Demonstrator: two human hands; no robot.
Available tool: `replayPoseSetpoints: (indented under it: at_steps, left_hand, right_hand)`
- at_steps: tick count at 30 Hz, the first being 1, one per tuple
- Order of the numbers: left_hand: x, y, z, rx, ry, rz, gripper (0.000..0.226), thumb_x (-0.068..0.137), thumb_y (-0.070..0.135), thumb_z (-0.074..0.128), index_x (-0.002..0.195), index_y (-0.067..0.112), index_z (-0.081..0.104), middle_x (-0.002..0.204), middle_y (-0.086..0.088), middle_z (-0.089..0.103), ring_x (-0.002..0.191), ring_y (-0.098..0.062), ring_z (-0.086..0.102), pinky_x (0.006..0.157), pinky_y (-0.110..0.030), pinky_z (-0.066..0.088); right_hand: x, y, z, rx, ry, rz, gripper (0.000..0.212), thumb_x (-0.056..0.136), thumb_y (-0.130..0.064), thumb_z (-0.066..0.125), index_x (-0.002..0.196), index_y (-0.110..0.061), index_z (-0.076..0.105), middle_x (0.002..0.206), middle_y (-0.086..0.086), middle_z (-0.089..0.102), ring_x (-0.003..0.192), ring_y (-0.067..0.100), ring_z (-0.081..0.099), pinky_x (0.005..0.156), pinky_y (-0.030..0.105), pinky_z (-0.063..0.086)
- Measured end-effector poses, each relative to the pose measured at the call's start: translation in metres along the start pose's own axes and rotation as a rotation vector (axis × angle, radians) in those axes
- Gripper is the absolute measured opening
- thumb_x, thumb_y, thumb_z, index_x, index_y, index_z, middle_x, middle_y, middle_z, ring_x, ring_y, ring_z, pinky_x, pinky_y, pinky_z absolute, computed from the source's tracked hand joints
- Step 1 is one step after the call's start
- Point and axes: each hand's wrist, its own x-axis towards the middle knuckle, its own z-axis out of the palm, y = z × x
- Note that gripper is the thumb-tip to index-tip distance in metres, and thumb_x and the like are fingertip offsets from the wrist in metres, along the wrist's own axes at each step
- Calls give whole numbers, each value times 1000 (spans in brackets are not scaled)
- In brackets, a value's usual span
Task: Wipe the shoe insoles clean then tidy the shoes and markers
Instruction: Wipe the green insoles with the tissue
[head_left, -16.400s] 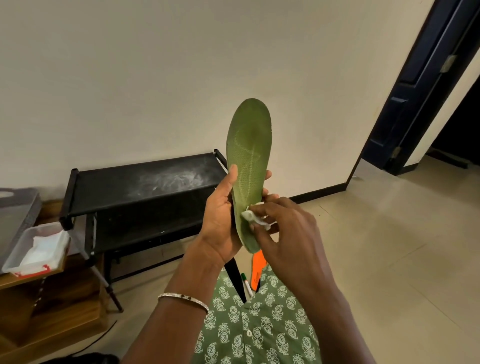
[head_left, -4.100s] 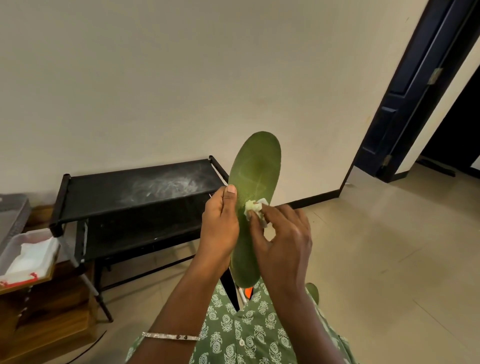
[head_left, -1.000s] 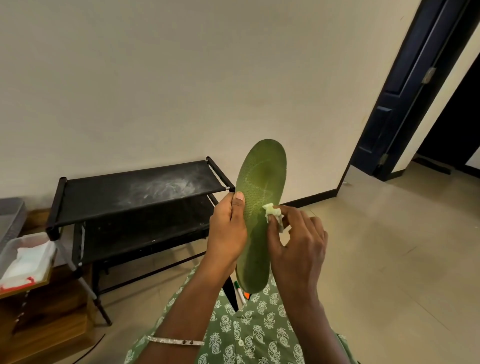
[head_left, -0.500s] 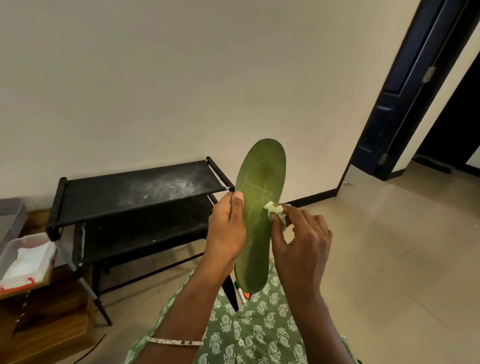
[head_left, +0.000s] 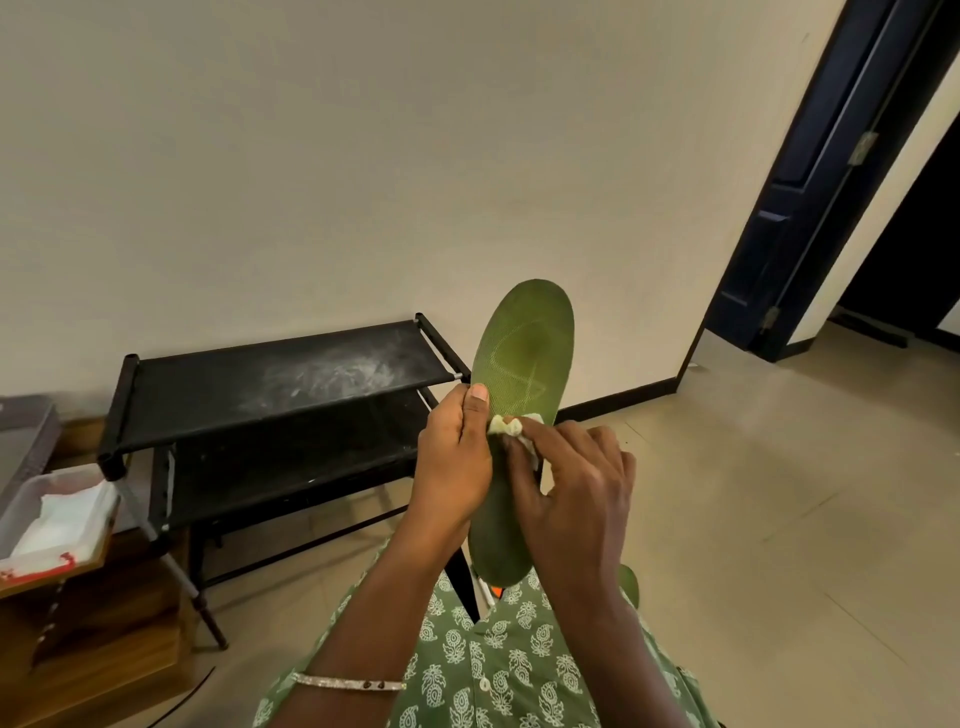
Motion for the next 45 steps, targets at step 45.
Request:
replayPoseSetpoints:
  at_steps: [45]
  left_hand:
    - [3,-3,-6,79,75,22,39,107,35,41,71,23,51,64,8,53,63,-13,48,67,-39,43]
  right_hand:
    - [-8,-12,5,34,14,-110,15,89,-28,64,96,-20,74,86,-7,67,80,16,51,73,33,38]
